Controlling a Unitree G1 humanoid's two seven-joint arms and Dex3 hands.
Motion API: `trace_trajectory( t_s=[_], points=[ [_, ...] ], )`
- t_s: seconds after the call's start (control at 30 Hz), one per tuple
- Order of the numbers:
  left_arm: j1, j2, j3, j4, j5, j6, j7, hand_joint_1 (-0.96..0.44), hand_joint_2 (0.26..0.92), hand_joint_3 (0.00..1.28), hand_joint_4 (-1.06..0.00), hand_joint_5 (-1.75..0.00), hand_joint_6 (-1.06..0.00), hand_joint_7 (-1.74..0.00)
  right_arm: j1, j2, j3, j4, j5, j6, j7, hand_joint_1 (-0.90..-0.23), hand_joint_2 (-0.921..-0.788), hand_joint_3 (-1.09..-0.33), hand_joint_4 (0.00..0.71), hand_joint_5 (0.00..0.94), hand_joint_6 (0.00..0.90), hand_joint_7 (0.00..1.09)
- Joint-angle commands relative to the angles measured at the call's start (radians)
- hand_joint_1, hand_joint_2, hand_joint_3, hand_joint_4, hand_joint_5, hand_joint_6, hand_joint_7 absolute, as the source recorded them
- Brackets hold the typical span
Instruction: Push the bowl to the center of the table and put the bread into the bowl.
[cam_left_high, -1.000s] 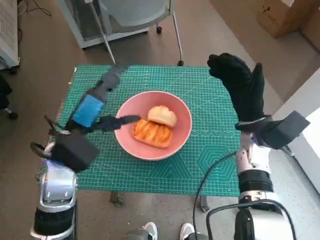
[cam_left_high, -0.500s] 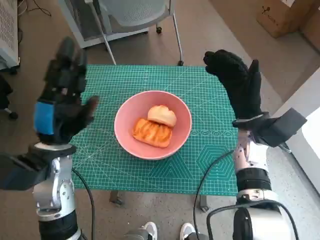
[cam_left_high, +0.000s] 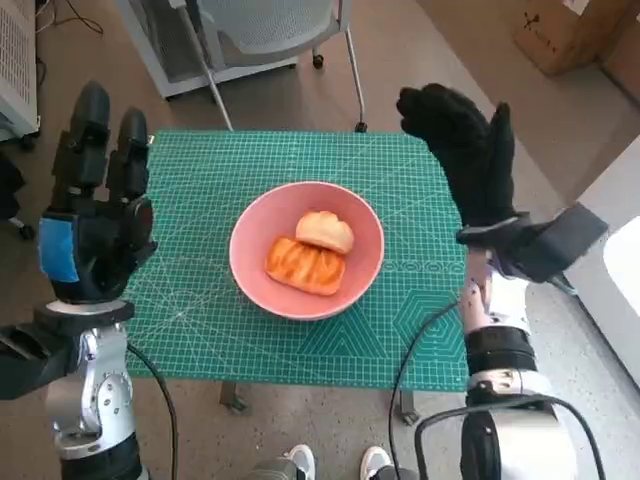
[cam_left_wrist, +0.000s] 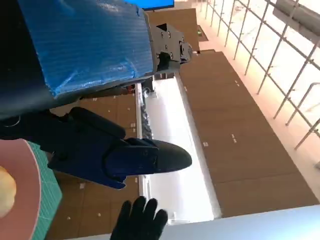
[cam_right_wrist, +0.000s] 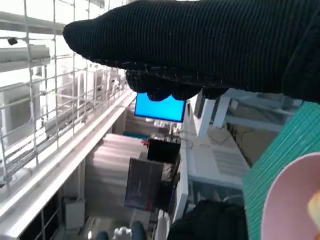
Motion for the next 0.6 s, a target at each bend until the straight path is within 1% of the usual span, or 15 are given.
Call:
trace_trajectory(
  t_s=[0.03, 0.27, 0.6],
  points=[
    [0.007, 0.003, -0.009, -0.015, 0.013, -0.041, 0.006, -0.77, 0.921, 0.40, -0.01, 0.00, -0.13, -0.04, -0.004, 0.011, 0.002, 0.021, -0.006, 0.010, 0.002, -0.677, -0.921, -0.754, 0.172, 0.000, 0.329, 0.00],
    [0.005, -0.018, -0.021, -0.006, 0.005, -0.070, 0.015, -0.75, 0.921, 0.38, -0.01, 0.00, -0.12, -0.04, -0.012, 0.016, 0.001, 0.016, 0.002, 0.002, 0.018, -0.678, -0.921, -0.752, 0.166, 0.000, 0.328, 0.00],
    [0.001, -0.037, -0.038, 0.025, 0.026, -0.114, 0.028, -0.70, 0.921, 0.32, -0.05, -0.01, -0.13, -0.06, -0.009, 0.028, -0.002, 0.018, 0.003, -0.013, 0.025, -0.657, -0.921, -0.755, 0.166, 0.001, 0.329, 0.00]
  ],
)
